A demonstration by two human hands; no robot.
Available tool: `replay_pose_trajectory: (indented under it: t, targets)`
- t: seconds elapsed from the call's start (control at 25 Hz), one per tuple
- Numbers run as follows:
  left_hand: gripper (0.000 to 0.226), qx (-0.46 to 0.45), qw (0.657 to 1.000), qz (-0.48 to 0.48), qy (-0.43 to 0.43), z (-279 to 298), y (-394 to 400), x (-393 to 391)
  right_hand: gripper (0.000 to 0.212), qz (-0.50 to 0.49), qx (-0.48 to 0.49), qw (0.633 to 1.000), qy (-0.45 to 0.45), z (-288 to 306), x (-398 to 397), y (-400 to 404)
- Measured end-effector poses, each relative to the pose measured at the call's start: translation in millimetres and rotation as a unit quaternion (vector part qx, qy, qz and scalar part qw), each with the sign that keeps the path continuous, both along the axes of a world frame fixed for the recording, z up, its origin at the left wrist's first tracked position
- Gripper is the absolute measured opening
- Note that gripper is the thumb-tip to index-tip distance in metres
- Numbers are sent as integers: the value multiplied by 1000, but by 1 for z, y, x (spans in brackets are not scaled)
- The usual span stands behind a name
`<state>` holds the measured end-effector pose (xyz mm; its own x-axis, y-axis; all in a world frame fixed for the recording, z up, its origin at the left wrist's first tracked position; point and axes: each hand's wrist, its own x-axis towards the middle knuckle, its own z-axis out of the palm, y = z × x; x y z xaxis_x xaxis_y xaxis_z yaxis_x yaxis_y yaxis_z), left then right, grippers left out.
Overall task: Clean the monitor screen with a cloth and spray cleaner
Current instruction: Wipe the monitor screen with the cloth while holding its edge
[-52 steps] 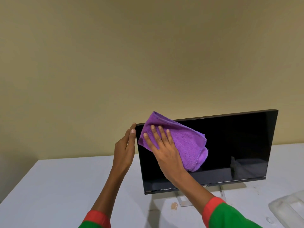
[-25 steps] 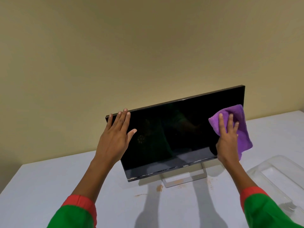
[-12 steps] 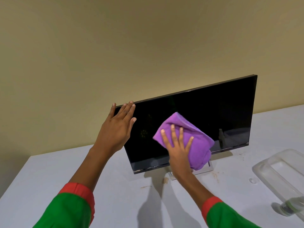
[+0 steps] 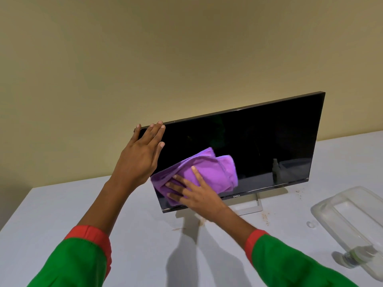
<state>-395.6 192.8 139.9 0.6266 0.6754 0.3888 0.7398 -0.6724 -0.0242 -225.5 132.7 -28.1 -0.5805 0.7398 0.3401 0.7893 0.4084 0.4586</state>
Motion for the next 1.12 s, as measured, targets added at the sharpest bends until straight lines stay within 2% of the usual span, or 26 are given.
replay_pose_trajectory:
  t: [0.12, 0.28, 0.4, 0.56, 0.6, 0.64, 0.68, 0.76, 0.88, 0.96, 1.12]
  targets:
    - [52, -9, 1000, 3, -29, -3, -1, 4, 61, -63, 71, 995, 37, 0, 72, -20]
    - [52, -16, 997, 5, -76, -6, -4, 8, 90, -241, 79, 962, 99, -4, 161, -61]
    - [51, -18, 996, 5, -91, -6, -5, 8, 107, -359, 37, 903, 233, -5, 202, -84]
    - [51, -21, 995, 5, -94, -4, -9, 8, 105, -398, 16, 812, 427, -8, 196, -86]
    - [50, -22, 995, 6, -98, -3, -10, 8, 105, -402, 18, 795, 453, -8, 185, -81]
    - [49, -23, 994, 9, -105, -3, -12, 8, 105, -400, 18, 795, 456, -8, 170, -77]
    - [48, -25, 993, 11, -112, -3, -13, 8, 107, -388, 15, 812, 437, -10, 152, -72]
    - [46, -32, 992, 12, -120, -4, -13, 8, 108, -341, 5, 875, 343, -15, 110, -62]
    - [44, -32, 993, 6, -118, -5, -10, 8, 97, -223, -3, 952, 208, -25, 45, -49]
    - [44, -27, 993, 2, -112, -5, -9, 7, 92, -160, -43, 977, 131, -24, 15, -41]
    - [48, -23, 994, -3, -104, -6, -8, 5, 77, -86, -70, 994, 1, -10, -24, -20]
